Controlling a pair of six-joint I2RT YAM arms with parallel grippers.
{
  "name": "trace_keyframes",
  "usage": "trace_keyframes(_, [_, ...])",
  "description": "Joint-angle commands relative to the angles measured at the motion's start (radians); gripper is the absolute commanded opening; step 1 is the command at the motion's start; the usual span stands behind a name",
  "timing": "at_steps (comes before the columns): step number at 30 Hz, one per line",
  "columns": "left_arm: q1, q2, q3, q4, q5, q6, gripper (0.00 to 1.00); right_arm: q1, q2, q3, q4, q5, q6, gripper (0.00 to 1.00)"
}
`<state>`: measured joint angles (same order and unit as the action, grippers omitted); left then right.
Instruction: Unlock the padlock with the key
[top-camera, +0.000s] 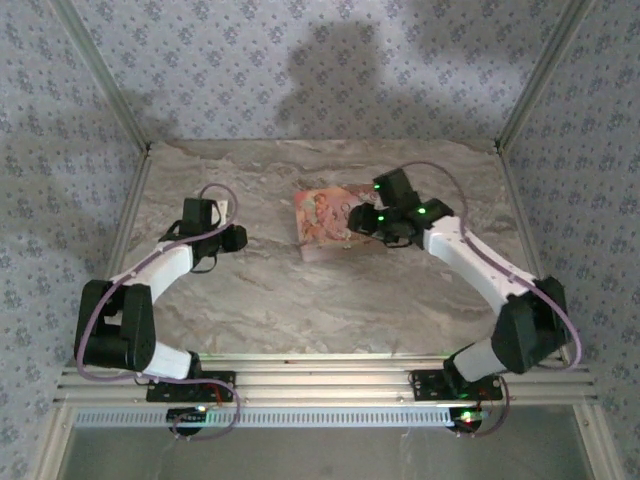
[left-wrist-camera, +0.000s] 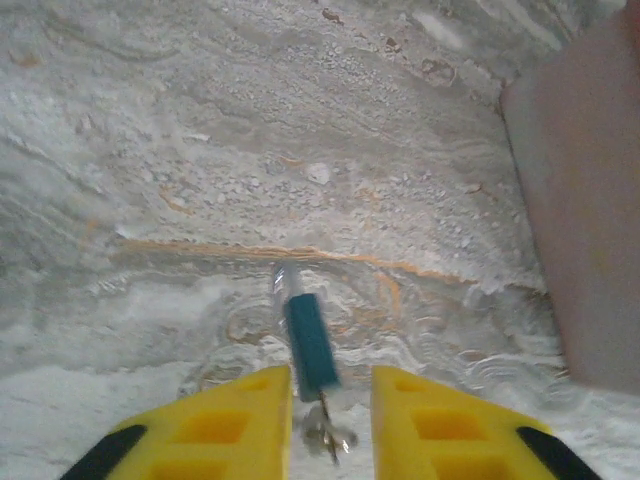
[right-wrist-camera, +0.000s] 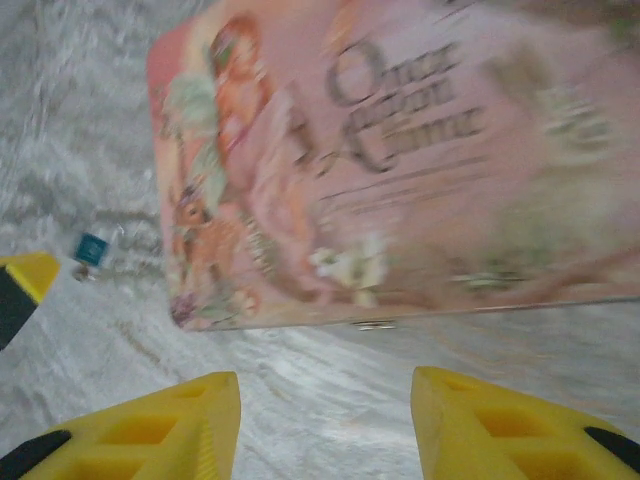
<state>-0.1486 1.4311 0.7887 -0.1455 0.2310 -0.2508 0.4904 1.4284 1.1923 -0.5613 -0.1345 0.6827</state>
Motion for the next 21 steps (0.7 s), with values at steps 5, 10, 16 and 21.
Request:
trace_keyframes(5, [0.01, -0.11, 0.124, -0.108, -0.102, 0.085, 0.55, -0.208, -0.169, -0.047, -0.133, 0.037, -0.148, 0.58])
trace_keyframes(10, [0.016, -0.19, 0.14, -0.092, -0.229, 0.133, 0.96, -0.313, -0.239, -0.067, -0.124, 0.178, -0.277, 0.76])
trace_keyframes(16, [0.039, -0.262, 0.067, 0.041, -0.41, 0.191, 0.98, -0.423, -0.307, -0.218, 0.083, 0.356, -0.349, 1.0])
trace_keyframes(21, [0.065, -0.323, -0.205, 0.443, -0.408, 0.265, 0.98, -0.522, -0.304, -0.394, 0.329, 0.414, -0.412, 1.0])
